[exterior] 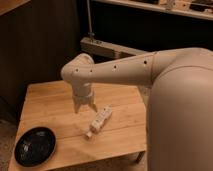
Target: Place the bottle in the ceramic bowl
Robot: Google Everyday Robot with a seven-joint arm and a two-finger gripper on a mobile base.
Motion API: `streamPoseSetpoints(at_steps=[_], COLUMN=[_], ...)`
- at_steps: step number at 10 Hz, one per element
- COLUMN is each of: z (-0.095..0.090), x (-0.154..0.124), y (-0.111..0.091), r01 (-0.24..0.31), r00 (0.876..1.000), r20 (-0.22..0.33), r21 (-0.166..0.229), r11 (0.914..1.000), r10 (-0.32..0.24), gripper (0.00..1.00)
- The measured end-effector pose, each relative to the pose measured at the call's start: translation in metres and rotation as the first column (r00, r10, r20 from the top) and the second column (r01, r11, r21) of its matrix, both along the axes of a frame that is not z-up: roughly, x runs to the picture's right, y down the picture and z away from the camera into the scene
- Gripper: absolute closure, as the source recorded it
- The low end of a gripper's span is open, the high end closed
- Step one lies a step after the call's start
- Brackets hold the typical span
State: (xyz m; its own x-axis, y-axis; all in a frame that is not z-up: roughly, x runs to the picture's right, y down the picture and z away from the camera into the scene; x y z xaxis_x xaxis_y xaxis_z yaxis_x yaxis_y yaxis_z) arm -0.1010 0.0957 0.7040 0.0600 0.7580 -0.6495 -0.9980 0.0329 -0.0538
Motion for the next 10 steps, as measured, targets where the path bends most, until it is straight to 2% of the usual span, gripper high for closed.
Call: streamPoseSetpoints(at_steps=[2, 4, 7, 9, 10], z=[0.0, 0.009, 0.028, 0.04, 0.043], x=[0.001, 0.008, 0.028, 0.047, 0.052], y=[0.0, -0.004, -0.012, -0.014, -0.014], r01=[-0.001, -0.035, -0.106, -0.189, -0.226], r00=[1.0, 0.999, 0.993, 0.971, 0.957], r20=[-0.002, -0.002, -0.065, -0.168, -0.208], r21=[0.0, -0.007, -0.055, -0.095, -0.099], r11=[1.0, 0.9994, 0.9929, 0.9774, 0.9691], r10=[0.001, 0.035, 0.102, 0.172, 0.202], gripper=[0.35, 0.35, 0.35, 0.35, 0.35])
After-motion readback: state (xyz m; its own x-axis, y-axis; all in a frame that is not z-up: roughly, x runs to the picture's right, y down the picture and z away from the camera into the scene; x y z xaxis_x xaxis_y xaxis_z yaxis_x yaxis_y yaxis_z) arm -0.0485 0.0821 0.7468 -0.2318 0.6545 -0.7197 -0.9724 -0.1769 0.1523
